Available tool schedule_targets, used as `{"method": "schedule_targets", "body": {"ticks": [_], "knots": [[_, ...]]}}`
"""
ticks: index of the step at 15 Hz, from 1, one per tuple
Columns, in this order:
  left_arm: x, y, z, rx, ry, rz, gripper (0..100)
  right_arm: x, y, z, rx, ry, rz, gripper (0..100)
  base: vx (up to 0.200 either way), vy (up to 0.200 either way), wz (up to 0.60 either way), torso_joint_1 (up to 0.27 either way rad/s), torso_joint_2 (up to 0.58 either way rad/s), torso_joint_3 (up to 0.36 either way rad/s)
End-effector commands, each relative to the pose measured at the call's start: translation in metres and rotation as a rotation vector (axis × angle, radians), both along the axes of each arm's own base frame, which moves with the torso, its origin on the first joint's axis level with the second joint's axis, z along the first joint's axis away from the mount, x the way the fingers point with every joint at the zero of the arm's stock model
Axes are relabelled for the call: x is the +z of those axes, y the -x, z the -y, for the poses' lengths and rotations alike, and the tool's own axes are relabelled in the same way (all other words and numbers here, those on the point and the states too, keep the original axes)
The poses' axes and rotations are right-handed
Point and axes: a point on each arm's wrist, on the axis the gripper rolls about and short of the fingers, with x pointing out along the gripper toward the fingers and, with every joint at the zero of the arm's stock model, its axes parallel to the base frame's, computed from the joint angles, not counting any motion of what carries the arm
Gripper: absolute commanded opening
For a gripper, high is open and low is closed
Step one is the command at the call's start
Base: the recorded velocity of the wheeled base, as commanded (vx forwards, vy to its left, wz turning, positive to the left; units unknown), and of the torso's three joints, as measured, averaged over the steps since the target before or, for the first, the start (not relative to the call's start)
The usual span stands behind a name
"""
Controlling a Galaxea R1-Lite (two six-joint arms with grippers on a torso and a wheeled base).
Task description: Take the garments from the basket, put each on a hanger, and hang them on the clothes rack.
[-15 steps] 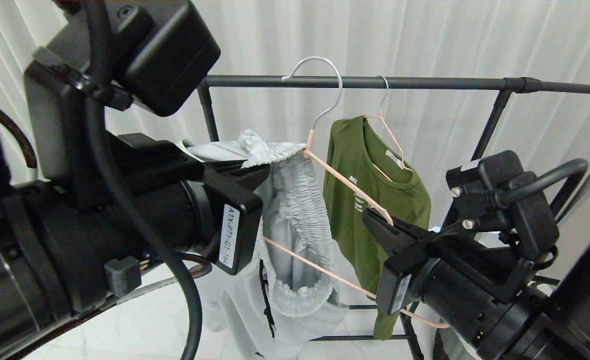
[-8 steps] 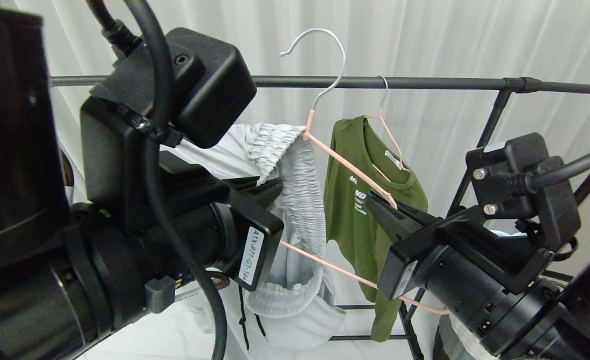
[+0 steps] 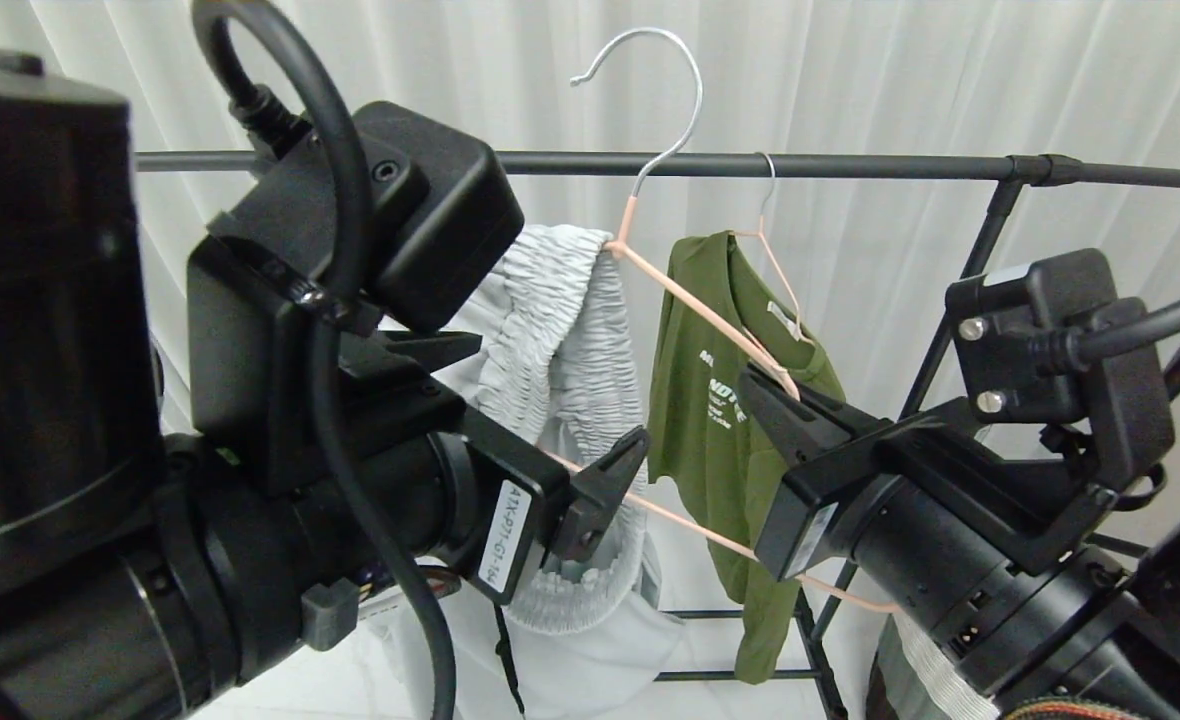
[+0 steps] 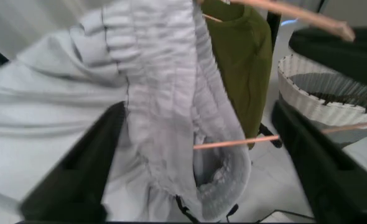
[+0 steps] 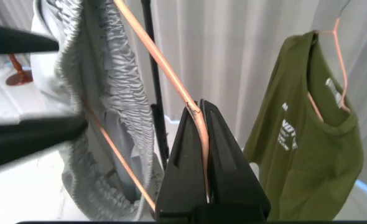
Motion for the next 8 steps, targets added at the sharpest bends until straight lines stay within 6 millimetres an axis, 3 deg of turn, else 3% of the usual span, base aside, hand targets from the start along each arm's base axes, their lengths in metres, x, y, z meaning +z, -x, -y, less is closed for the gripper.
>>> {"method": "schedule_targets", "body": {"ticks": [1, 5, 8], "knots": [[-0.003, 0.007, -0.012, 0.001, 0.000, 0.000, 100, 0.000, -0.002, 0.003, -0.018, 0.002, 0.005, 0, 0.000, 0.000, 0.00, 0.000, 0.00, 0.000], [0.011, 0.025, -0.050, -0.042, -0.005, 0.095, 100, -0.011, 0.001, 0.023, -0.044, 0.053, 0.008, 0, 0.000, 0.000, 0.00, 0.000, 0.00, 0.000], [0.016, 0.013, -0.080, -0.127, -0.054, 0.154, 100, -0.021, 0.010, 0.046, -0.041, 0.093, 0.008, 0, 0.000, 0.000, 0.00, 0.000, 0.00, 0.000]]}}
